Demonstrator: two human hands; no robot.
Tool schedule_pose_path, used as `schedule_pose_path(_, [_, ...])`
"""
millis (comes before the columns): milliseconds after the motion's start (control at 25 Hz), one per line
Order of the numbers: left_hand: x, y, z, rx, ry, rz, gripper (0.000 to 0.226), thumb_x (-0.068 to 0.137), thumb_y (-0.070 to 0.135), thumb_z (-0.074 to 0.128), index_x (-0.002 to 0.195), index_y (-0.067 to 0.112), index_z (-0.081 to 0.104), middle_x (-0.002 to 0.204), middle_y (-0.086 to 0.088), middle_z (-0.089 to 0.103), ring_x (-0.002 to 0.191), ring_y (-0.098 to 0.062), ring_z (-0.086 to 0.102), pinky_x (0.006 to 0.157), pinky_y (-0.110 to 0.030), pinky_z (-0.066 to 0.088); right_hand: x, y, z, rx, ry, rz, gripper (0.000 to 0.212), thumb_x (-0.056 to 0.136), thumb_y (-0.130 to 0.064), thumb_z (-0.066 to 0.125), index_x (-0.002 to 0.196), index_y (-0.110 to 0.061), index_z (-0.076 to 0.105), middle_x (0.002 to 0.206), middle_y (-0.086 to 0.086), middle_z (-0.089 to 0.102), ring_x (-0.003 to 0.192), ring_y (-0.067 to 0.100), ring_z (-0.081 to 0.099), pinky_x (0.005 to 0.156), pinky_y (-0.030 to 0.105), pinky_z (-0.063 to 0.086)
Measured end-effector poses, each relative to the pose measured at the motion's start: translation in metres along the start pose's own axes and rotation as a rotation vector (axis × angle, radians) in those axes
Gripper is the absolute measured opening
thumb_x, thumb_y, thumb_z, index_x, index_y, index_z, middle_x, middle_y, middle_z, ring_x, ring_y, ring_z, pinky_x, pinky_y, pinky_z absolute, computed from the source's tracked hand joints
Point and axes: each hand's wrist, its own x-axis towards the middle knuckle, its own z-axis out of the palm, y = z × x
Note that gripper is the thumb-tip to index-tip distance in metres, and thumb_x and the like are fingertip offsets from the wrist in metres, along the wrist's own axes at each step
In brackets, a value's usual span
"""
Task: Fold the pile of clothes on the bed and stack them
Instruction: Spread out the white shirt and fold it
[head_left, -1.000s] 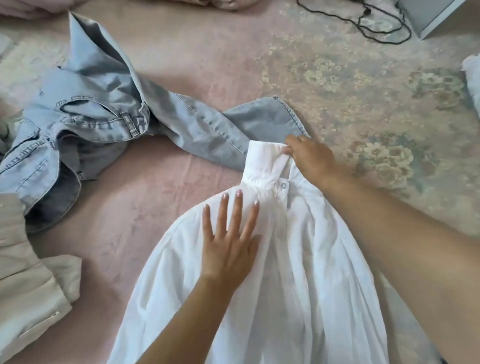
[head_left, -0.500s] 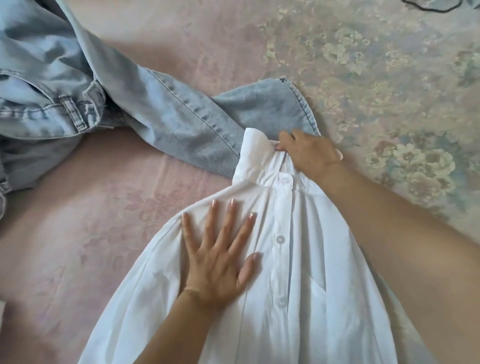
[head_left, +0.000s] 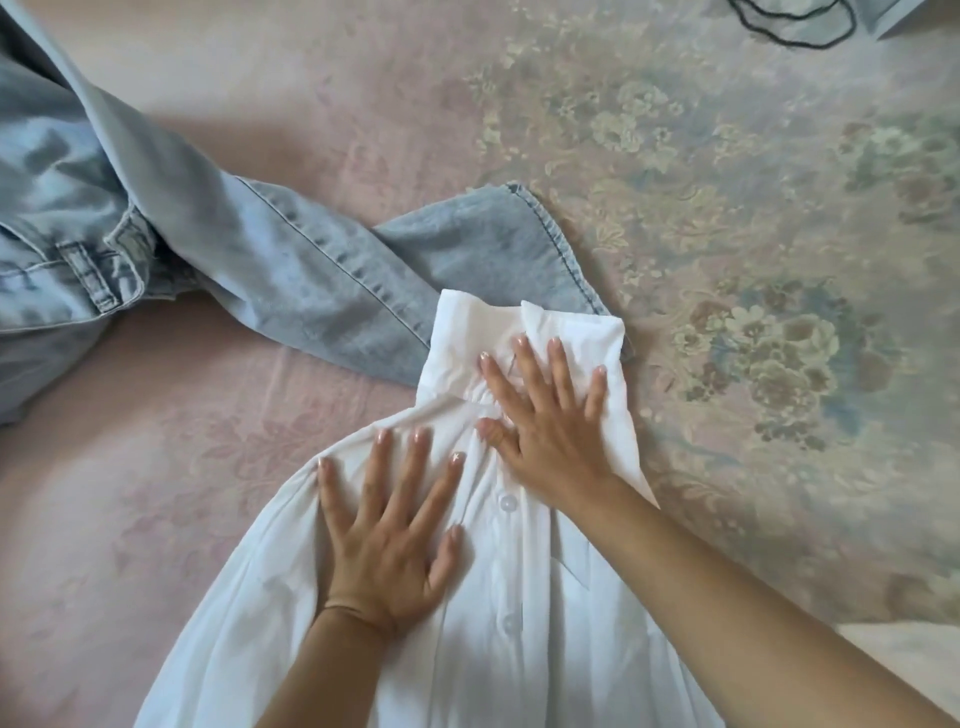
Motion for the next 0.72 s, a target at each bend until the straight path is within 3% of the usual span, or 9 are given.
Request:
schedule_pose_path(200, [0.002,-0.004,0.006,0.023,0.027,0.018,0.062,0.085,0.044,0.036,0.144,0.026,0.040,0.153,-0.007,0.033,0.142,-0.038,0.024,0.104,-0.074,0.007,0.013,0.006,0.009,-0.026,-0.110,0.100,0.061,0.091,-0.060,0.019,0.148,-0.040,0.014,0.158,-0.004,0.022,0.144,0.032,0.021,0.102,0.072,0.012])
schedule_pose_path(320, [0.001,-0.003,0.004,-0.010,-0.028,0.034,0.062,0.086,0.044,0.034,0.145,0.026,0.039,0.154,-0.007,0.032,0.142,-0.038,0.022,0.104,-0.074,0.006,0.019,0.006,-0.003,-0.050,-0.270,0.126,0.060,0.088,-0.065,0.002,0.141,-0.045,-0.018,0.160,-0.009,-0.010,0.147,0.026,-0.008,0.107,0.069,-0.005])
schedule_pose_path(400, [0.002,-0.004,0.005,-0.016,-0.087,0.018,0.061,0.087,0.045,0.031,0.145,0.026,0.040,0.154,-0.008,0.031,0.142,-0.039,0.022,0.104,-0.074,0.005,0.016,-0.003,-0.019,-0.084,-0.320,0.168,0.058,0.092,-0.062,0.005,0.138,-0.043,-0.024,0.158,-0.006,-0.020,0.145,0.024,-0.018,0.107,0.066,-0.012])
schedule_pose_path(480, [0.008,-0.008,0.002,0.013,-0.144,-0.003,0.062,0.090,0.048,0.023,0.148,0.028,0.033,0.157,-0.007,0.024,0.144,-0.038,0.016,0.105,-0.072,0.002,-0.023,-0.030,-0.034,-0.058,-0.105,0.217,0.060,0.096,-0.053,0.017,0.148,-0.036,-0.006,0.161,0.001,-0.004,0.147,0.024,-0.005,0.109,0.062,-0.006])
schedule_pose_path(560, [0.006,0.005,-0.016,0.085,-0.283,-0.056,0.062,0.095,0.049,0.009,0.153,0.029,0.008,0.161,-0.007,0.000,0.147,-0.034,-0.001,0.107,-0.070,-0.004,-0.096,-0.066,-0.042,0.034,0.074,0.281,0.058,0.095,-0.043,0.027,0.150,-0.022,0.026,0.157,0.008,0.022,0.145,0.027,0.017,0.111,0.058,0.012])
schedule_pose_path(640, [-0.019,0.023,-0.035,0.110,-0.385,-0.101,0.058,0.100,0.043,0.008,0.152,0.021,-0.008,0.160,-0.010,-0.012,0.147,-0.029,-0.008,0.112,-0.063,-0.005,-0.181,-0.102,-0.037,0.087,-0.013,0.257,0.055,0.096,-0.039,0.028,0.144,-0.014,0.038,0.152,0.014,0.033,0.139,0.031,0.032,0.107,0.055,0.029])
schedule_pose_path(720, [-0.075,0.038,-0.053,0.048,-0.283,-0.066,0.057,0.100,0.033,0.018,0.153,0.014,0.011,0.159,-0.015,0.007,0.147,-0.026,0.009,0.117,-0.056,0.004,-0.240,-0.118,-0.034,0.010,-0.154,0.224,0.054,0.100,-0.042,0.020,0.143,-0.014,0.040,0.149,0.017,0.038,0.135,0.034,0.039,0.099,0.056,0.042])
